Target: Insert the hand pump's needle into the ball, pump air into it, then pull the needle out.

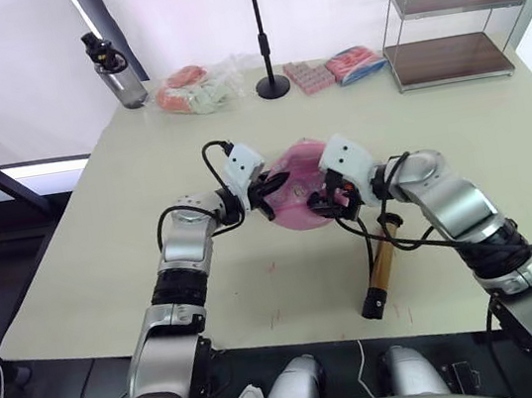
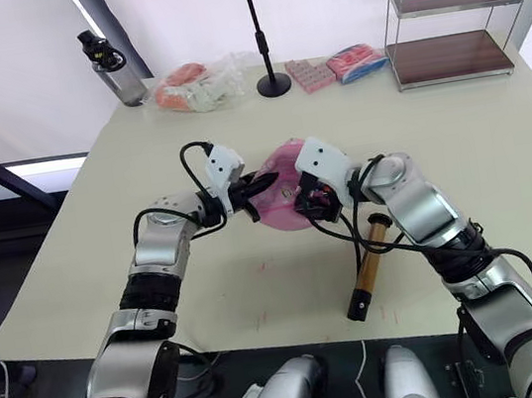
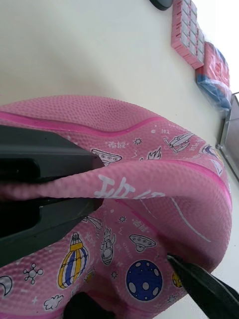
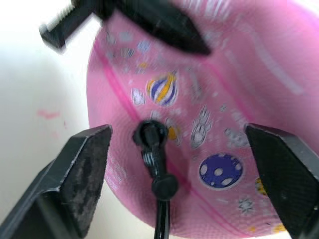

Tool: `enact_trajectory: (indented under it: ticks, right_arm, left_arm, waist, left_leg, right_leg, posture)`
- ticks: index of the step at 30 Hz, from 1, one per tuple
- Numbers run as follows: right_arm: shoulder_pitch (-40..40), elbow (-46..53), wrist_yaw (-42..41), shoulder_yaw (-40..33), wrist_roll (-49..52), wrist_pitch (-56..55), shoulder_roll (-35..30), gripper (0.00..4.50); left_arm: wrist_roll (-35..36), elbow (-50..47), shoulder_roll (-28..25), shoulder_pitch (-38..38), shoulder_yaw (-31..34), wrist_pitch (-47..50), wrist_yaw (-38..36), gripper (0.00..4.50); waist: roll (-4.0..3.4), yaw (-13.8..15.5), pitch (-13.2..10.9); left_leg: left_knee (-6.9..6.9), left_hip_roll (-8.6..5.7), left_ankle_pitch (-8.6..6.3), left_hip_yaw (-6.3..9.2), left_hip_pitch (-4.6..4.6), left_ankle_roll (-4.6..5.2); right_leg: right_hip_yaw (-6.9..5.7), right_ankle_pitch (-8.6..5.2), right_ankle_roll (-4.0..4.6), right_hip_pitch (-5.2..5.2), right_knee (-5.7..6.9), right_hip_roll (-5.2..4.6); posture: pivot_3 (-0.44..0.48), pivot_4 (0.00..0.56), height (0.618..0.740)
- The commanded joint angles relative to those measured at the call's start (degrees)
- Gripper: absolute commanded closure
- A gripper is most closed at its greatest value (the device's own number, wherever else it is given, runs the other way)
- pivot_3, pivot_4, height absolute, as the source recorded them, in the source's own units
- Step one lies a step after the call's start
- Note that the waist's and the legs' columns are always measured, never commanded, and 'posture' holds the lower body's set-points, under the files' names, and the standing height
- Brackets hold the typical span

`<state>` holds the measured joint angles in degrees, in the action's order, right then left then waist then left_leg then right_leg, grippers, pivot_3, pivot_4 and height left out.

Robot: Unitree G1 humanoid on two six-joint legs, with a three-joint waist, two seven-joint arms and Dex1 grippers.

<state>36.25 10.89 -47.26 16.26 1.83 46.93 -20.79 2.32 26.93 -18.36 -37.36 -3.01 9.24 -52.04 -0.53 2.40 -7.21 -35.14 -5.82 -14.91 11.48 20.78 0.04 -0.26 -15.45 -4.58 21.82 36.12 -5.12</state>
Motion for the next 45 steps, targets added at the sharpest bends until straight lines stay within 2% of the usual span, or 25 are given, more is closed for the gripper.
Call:
enact_trajectory:
  ticks: [1, 5, 10, 17, 24, 31, 38, 45]
  right_arm:
    - [-1.98, 4.81, 0.08, -4.49, 3.71, -5.08, -0.61, 0.06]
    - [-9.52, 8.54, 2.73, -11.15, 6.40, -14.29, -1.36, 0.06]
    - [-17.55, 12.19, 2.93, -18.25, 12.46, -15.82, -2.17, 0.06]
    - [-27.89, 13.64, -0.87, -28.70, 21.71, -23.59, -4.43, 0.06]
    - [-35.87, 12.89, -5.06, -34.78, 27.79, -29.44, -7.46, 0.06]
    - [-42.21, 12.68, -8.64, -38.28, 30.58, -34.31, -10.09, 0.06]
    - [-42.90, 11.49, -11.11, -38.42, 33.10, -37.55, -10.88, 0.06]
    - [-43.97, 11.75, -11.22, -37.27, 33.53, -39.32, -10.23, 0.06]
  left_arm:
    - [-2.75, 4.59, 1.39, 3.26, -5.94, 3.75, -0.62, 4.50]
    - [-2.36, 2.53, 0.93, 2.31, -5.97, 4.74, -1.09, 4.50]
    - [-1.89, 0.69, 0.90, 1.28, -6.21, 6.14, -1.04, 4.50]
    - [-1.46, -0.93, 1.34, 0.01, -6.69, 7.53, -0.93, 4.50]
    - [-1.20, -2.40, 1.16, -0.04, -7.01, 8.28, -1.24, 4.50]
    - [-0.83, -4.09, 1.11, -0.68, -7.03, 9.31, -1.43, 4.50]
    - [-0.60, -4.25, 1.32, -1.69, -7.18, 8.66, -1.76, 4.50]
    - [-3.26, 4.01, 0.00, -6.00, -10.01, 0.19, -5.95, 4.50]
  waist:
    - [0.02, 0.04, -0.09]
    - [0.11, 0.24, -0.24]
    - [0.19, 0.42, -0.51]
    - [0.24, 0.86, -0.73]
    - [0.30, 1.08, -0.84]
    - [0.42, 1.43, -0.96]
    - [0.51, 1.48, -1.05]
    - [0.51, 1.63, -1.05]
  left_leg:
    - [0.00, 0.00, 0.00, -0.01, 0.00, 0.00]
    - [0.00, -0.03, 0.01, 0.06, 0.08, 0.01]
    - [-0.02, -0.03, 0.02, 0.07, 0.12, 0.03]
    - [-0.06, -0.05, 0.00, 0.02, 0.16, 0.07]
    - [-0.16, -0.06, -0.05, -0.07, 0.20, 0.16]
    - [-0.20, -0.06, -0.07, -0.13, 0.22, 0.20]
    - [-0.30, -0.06, -0.09, -0.15, 0.25, 0.23]
    - [-0.46, -0.07, -0.10, -0.12, 0.32, 0.25]
  right_leg:
    - [0.00, 0.00, 0.00, 0.00, 0.00, 0.00]
    - [-0.07, 0.00, -0.01, -0.02, -0.09, -0.03]
    - [-0.07, 0.02, 0.01, -0.03, -0.16, -0.03]
    - [-0.06, 0.02, 0.01, -0.04, -0.18, -0.05]
    - [-0.02, 0.11, 0.16, -0.08, -0.21, -0.05]
    - [0.03, 0.13, 0.19, -0.10, -0.21, -0.05]
    - [0.03, 0.14, 0.22, -0.11, -0.22, -0.05]
    - [-0.01, 0.16, 0.25, -0.13, -0.21, -0.05]
  posture:
    - [0.000, 0.150, 0.736]
    - [0.000, 0.150, 0.736]
    - [0.000, 0.150, 0.736]
    - [0.000, 0.150, 0.736]
    - [0.000, 0.150, 0.736]
    - [0.000, 0.150, 0.736]
    - [0.000, 0.150, 0.736]
    - [0.000, 0.150, 0.736]
